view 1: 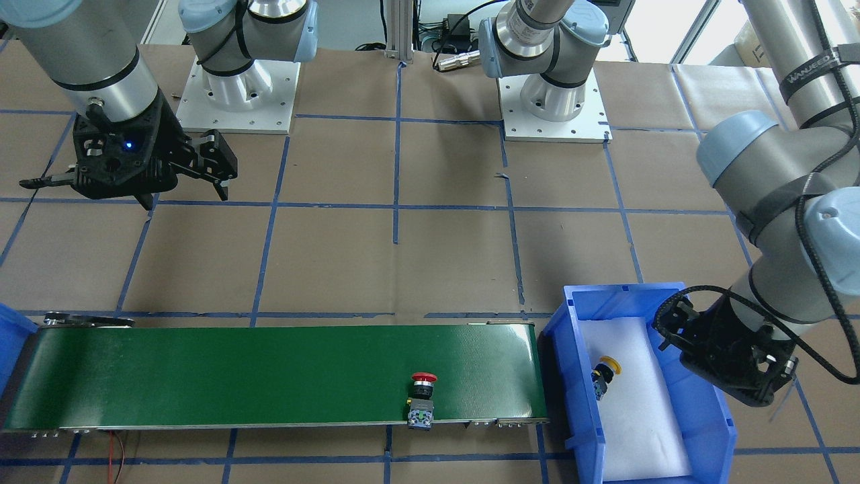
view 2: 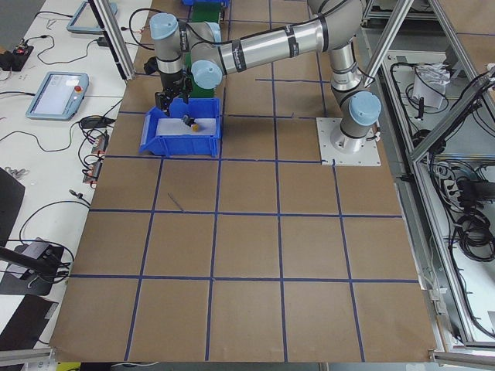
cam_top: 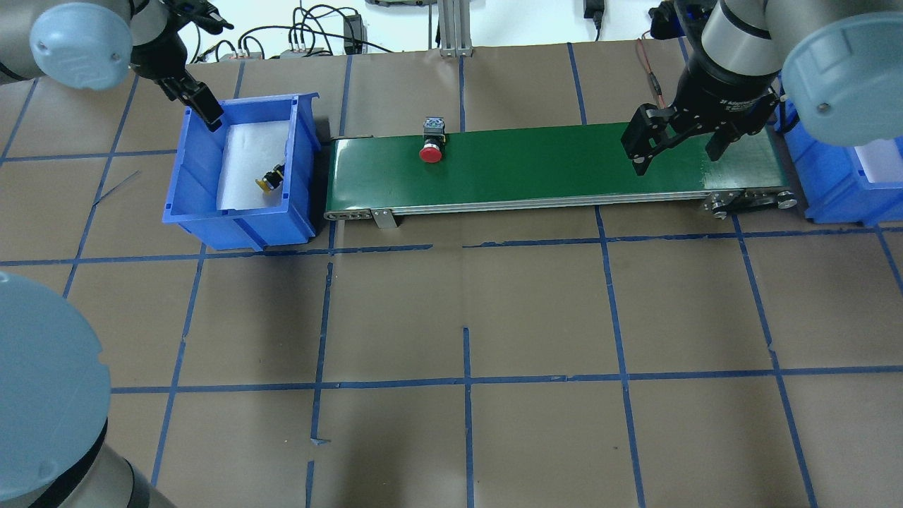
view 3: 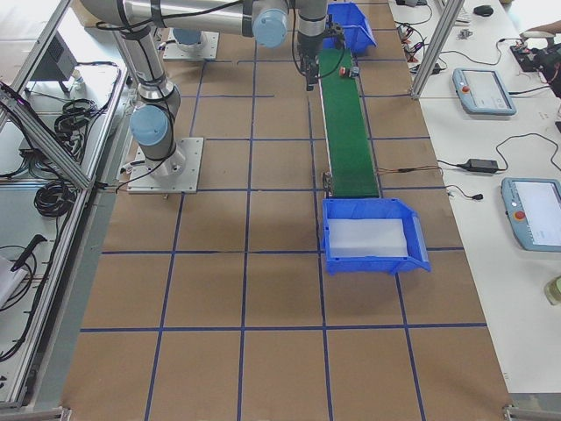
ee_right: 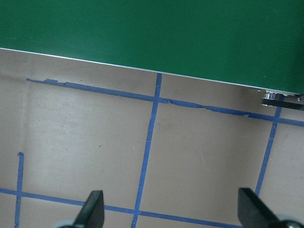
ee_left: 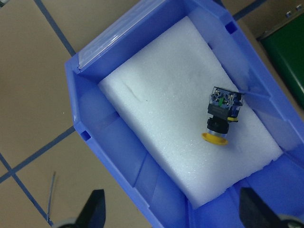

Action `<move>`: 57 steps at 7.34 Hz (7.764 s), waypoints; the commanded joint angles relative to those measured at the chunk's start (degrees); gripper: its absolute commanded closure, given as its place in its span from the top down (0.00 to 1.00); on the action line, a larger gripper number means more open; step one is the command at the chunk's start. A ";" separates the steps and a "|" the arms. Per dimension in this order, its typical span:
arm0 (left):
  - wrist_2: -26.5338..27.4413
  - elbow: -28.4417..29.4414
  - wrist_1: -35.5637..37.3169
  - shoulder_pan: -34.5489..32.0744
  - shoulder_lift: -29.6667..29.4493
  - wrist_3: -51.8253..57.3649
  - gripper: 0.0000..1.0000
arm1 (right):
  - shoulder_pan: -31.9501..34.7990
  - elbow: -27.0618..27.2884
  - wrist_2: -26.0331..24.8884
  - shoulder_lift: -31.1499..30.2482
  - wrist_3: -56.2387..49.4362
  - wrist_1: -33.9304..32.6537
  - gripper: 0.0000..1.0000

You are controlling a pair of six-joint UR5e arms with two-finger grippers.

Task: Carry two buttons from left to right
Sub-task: 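Move the left gripper back into the blue bin over the yellow-capped button, then grasp the yellow button with left gripper while right gripper nears red button, then lift yellow button with left gripper while right gripper grasps red button, then place yellow button on belt while right gripper carries red button to bin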

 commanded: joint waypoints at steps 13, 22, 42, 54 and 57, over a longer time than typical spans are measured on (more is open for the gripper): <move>-6.24 -8.18 6.49 -0.92 -5.46 -1.67 0.69 | 0.00 1.65 -0.09 0.14 0.18 -1.76 1.00; -6.94 -9.95 7.80 -0.92 -5.80 -3.61 0.67 | 0.09 1.56 1.05 2.50 6.59 -7.89 1.00; -5.88 -4.78 4.82 -7.13 4.58 -21.68 0.33 | 11.86 -21.82 2.02 38.19 23.21 -21.01 0.42; 1.05 -1.61 6.95 -17.18 -4.58 -32.26 1.00 | -22.81 -25.24 -0.35 29.41 -30.35 -4.84 0.07; 2.02 3.48 0.61 -16.92 -4.22 -32.27 1.00 | -31.36 -27.43 -0.18 31.15 -36.73 -4.75 0.07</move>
